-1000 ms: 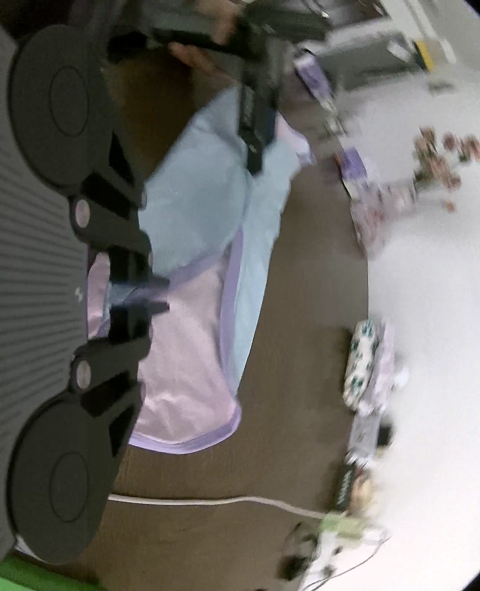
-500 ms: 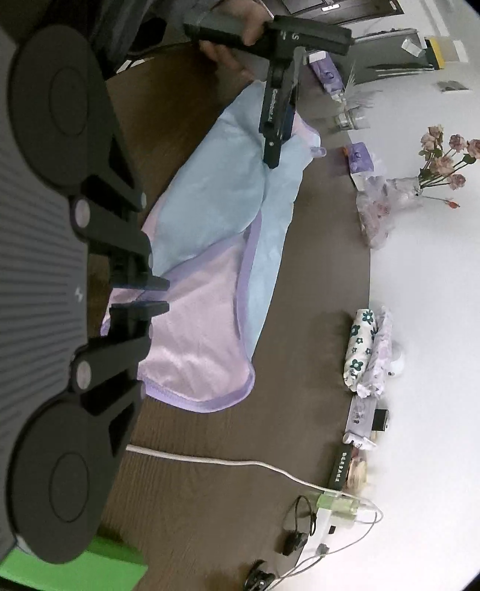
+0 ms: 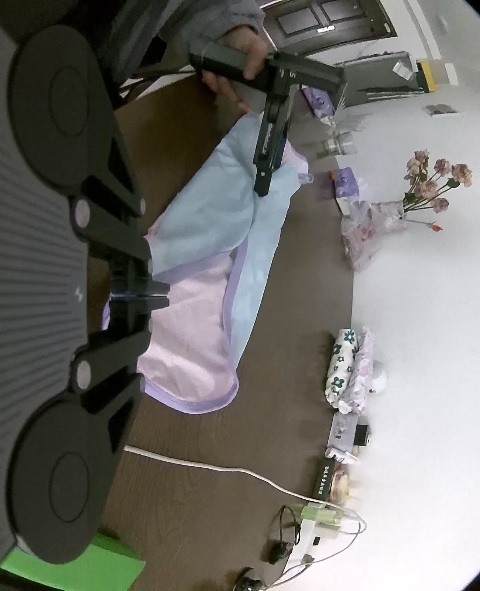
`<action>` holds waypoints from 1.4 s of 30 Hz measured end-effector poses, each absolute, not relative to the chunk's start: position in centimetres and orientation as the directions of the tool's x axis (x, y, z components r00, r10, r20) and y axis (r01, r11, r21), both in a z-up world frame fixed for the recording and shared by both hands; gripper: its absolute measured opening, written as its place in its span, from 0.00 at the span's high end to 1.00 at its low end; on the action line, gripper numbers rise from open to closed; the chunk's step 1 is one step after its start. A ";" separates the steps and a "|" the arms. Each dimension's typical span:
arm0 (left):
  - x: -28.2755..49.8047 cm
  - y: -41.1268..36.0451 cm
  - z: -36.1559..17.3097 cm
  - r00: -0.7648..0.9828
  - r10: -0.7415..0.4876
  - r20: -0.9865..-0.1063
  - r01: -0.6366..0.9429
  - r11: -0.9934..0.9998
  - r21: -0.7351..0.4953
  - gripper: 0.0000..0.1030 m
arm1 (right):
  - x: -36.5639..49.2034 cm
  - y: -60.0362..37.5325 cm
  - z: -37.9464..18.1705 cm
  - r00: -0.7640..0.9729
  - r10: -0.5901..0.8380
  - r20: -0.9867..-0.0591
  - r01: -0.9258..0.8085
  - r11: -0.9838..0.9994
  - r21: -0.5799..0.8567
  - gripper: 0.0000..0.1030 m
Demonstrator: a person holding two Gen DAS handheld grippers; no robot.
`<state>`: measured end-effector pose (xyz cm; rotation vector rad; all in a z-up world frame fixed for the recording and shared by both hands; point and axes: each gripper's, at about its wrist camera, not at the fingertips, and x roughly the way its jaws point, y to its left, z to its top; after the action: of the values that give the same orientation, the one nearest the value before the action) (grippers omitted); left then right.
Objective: Fold clothes
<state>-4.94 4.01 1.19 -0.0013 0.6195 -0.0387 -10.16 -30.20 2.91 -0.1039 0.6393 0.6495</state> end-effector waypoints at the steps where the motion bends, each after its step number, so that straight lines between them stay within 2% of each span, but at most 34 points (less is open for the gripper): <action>1: -5.2 4.2 1.5 0.823 -0.045 -0.566 0.043 0.999 -0.018 0.26 | -10.2 -30.3 2.8 0.610 0.530 -0.589 -0.591 0.799 0.106 1.00; 5: -7.0 6.1 3.8 0.887 -0.029 -0.460 0.037 0.999 0.009 0.25 | -10.2 -30.3 2.4 0.603 0.529 -0.597 -0.595 0.797 0.105 0.99; 9: -8.5 9.5 4.4 0.879 -0.027 -0.476 0.055 0.997 0.046 0.22 | -10.2 -30.4 1.9 0.602 0.527 -0.601 -0.595 0.797 0.103 0.95; 15: -10.3 11.6 1.8 0.836 -0.019 -0.549 0.070 0.995 0.073 0.22 | -10.2 -30.5 1.2 0.600 0.522 -0.606 -0.594 0.798 0.099 0.99; 18: -10.7 12.0 0.7 0.836 0.027 -0.548 0.039 0.993 0.108 0.21 | -10.3 -30.7 1.5 0.609 0.505 -0.612 -0.578 0.811 0.094 1.00; 20: -10.9 12.5 0.7 0.833 0.010 -0.554 0.044 0.995 0.084 0.22 | -10.3 -30.9 1.9 0.616 0.490 -0.616 -0.563 0.821 0.090 0.99; 24: -11.4 14.1 3.6 0.885 -0.041 -0.463 0.095 0.991 0.094 0.22 | -10.2 -29.6 3.4 0.639 0.494 -0.590 -0.574 0.817 0.062 0.95; 25: -11.0 14.8 4.8 0.899 -0.035 -0.436 0.103 0.986 0.132 0.20 | -9.8 -28.8 3.9 0.642 0.507 -0.576 -0.582 0.811 0.065 0.93; 26: -10.2 15.5 5.7 0.906 -0.020 -0.423 0.103 0.979 0.176 0.11 | -9.2 -28.0 4.2 0.650 0.515 -0.559 -0.582 0.810 0.071 0.88; 27: -8.8 16.2 6.1 0.904 -0.001 -0.428 0.106 0.970 0.221 0.06 | -8.6 -27.0 4.5 0.655 0.524 -0.545 -0.584 0.809 0.075 0.86; 28: -7.0 16.9 6.1 0.890 0.022 -0.455 0.112 0.957 0.266 0.04 | -8.0 -25.8 4.5 0.653 0.531 -0.540 -0.593 0.802 0.073 0.80; 29: -4.9 17.7 5.9 0.867 0.045 -0.497 0.114 0.951 0.286 0.12 | -7.5 -24.6 4.5 0.651 0.539 -0.535 -0.601 0.796 0.071 0.78; 30: -2.6 19.0 5.8 0.838 0.047 -0.544 0.113 0.960 0.258 0.17 | -7.0 -23.4 4.5 0.647 0.548 -0.530 -0.612 0.788 0.069 0.78; 31: -0.3 20.3 5.7 0.807 0.048 -0.589 0.110 0.967 0.230 0.28 | -6.8 -22.5 4.5 0.638 0.560 -0.528 -0.626 0.777 0.067 0.78; 32: 1.8 21.5 5.5 0.775 0.024 -0.632 0.123 0.974 0.188 0.33 | -6.7 -21.5 4.5 0.628 0.575 -0.525 -0.642 0.764 0.068 0.77; 34: 4.8 23.9 4.8 0.708 -0.120 -0.696 0.213 0.976 0.048 0.33 | -6.9 -20.2 4.4 0.605 0.609 -0.512 -0.673 0.735 0.080 0.70; 39: 7.6 25.3 3.4 0.611 -0.270 -0.744 0.334 0.940 -0.067 0.33 | -7.5 -20.3 3.9 0.601 0.621 -0.503 -0.659 0.741 0.127 0.67; 40: 7.7 25.3 3.2 0.603 -0.296 -0.740 0.355 0.931 -0.083 0.40 | -7.4 -20.7 3.7 0.604 0.616 -0.505 -0.646 0.750 0.142 0.67; 41: 7.5 25.3 3.2 0.601 -0.309 -0.737 0.367 0.926 -0.088 0.70 | -7.1 -20.9 3.5 0.611 0.606 -0.510 -0.629 0.762 0.153 0.67; 42: 7.3 25.3 3.2 0.599 -0.321 -0.734 0.380 0.920 -0.093 0.85 | -6.9 -21.1 3.3 0.618 0.593 -0.516 -0.612 0.775 0.158 0.67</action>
<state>7.35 25.26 3.24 0.0753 0.8350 -0.4067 -6.95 -21.08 3.34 -0.0349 0.5804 0.6939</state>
